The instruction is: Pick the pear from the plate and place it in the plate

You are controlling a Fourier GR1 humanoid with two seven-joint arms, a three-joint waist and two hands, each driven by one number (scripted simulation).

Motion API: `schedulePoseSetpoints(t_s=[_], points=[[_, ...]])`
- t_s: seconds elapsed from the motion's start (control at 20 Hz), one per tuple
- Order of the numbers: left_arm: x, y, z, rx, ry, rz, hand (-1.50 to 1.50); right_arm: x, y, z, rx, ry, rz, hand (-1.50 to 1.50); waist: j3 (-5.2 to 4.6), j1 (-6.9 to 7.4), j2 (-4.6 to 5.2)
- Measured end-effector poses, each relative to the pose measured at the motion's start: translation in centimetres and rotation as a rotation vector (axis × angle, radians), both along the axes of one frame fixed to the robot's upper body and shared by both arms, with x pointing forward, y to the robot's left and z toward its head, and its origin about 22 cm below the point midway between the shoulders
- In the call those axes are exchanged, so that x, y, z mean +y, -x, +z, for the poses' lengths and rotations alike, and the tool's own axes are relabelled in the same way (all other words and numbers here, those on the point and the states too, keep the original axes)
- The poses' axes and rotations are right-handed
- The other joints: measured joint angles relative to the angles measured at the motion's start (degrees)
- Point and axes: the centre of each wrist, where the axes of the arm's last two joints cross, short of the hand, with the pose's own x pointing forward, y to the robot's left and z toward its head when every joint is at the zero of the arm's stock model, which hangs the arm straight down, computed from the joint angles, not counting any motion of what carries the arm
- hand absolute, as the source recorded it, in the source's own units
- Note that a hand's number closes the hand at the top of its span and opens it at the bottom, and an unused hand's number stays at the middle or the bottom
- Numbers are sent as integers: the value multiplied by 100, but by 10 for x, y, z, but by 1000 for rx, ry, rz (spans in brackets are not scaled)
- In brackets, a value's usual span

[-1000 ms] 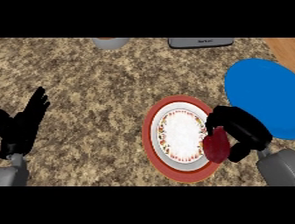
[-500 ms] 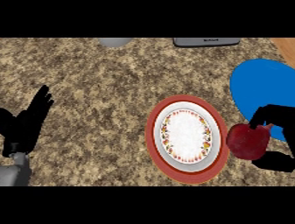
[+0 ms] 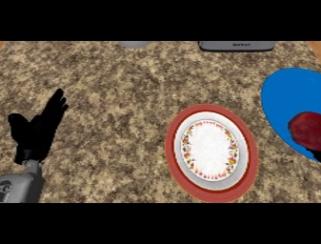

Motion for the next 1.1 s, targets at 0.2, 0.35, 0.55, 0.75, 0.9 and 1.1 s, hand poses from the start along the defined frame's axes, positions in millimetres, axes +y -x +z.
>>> schedulePoseSetpoints(t_s=[0.2,0.35,0.55,0.75,0.9,1.1], points=[[-7,-5,4,1,5,-9,0,-37,-15,-8,16,-8,-51,150,3,36,9],[-9,-3,2,-4,4,-13,0,-62,-29,-16,36,19,-73,150,5,71,17],[-6,-9,8,-7,5,-15,0,-84,-41,-22,115,98,-78,150,5,95,25],[-8,-11,9,-11,5,-26,0,-104,-51,-39,253,40,-66,-150,9,157,45],[-13,-11,11,-6,5,-31,0,-114,-59,-49,307,29,-13,-150,12,177,48],[-8,-13,8,-9,3,-30,0,-121,-67,-60,259,-1,53,-150,14,166,50]])
